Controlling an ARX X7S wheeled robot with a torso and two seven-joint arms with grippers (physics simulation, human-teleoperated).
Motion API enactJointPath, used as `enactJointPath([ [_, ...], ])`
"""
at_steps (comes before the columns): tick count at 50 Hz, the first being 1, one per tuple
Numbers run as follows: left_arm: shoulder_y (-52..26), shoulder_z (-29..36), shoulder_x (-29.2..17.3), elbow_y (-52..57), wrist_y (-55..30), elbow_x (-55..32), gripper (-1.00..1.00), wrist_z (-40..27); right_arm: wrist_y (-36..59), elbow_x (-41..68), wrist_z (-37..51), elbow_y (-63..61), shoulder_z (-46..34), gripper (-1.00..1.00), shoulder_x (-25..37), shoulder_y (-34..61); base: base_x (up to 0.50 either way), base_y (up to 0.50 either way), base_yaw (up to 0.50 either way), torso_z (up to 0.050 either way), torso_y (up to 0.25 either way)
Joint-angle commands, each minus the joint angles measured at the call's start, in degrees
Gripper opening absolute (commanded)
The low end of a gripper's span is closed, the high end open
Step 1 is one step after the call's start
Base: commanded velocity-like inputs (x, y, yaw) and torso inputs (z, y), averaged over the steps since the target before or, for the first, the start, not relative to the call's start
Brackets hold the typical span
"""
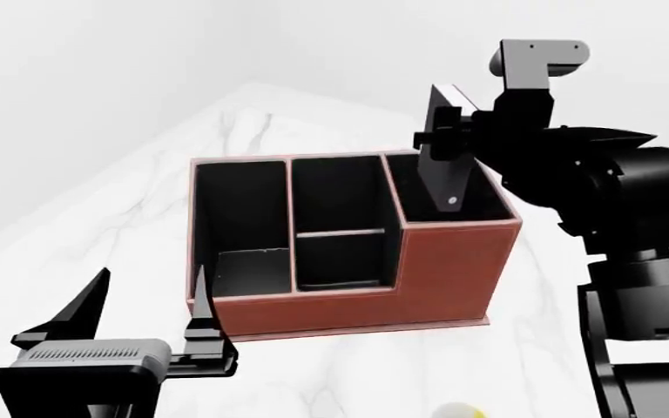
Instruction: Pick up the book and place it in the right compartment of the caddy.
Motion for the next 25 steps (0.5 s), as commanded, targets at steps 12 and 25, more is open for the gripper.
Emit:
enactJointPath([
  [12, -0.23, 0.22, -0.26, -0.19, 0.1, -0.24, 1.0, -0.26, -1.32, -0.8, -0.81, -0.33, 0.52, -1.0, 0.07, -1.07, 0.0, 0.0, 0.0, 0.0, 0.002],
  [25, -0.34, 0.4, -0.38, -0.45, 0.34, -0.28, 1.0, -0.33, -2.05, -0.46, -0.74, -0.78, 0.6, -1.0, 0.17, -3.05, 0.0, 0.0, 0.0, 0.0, 0.002],
])
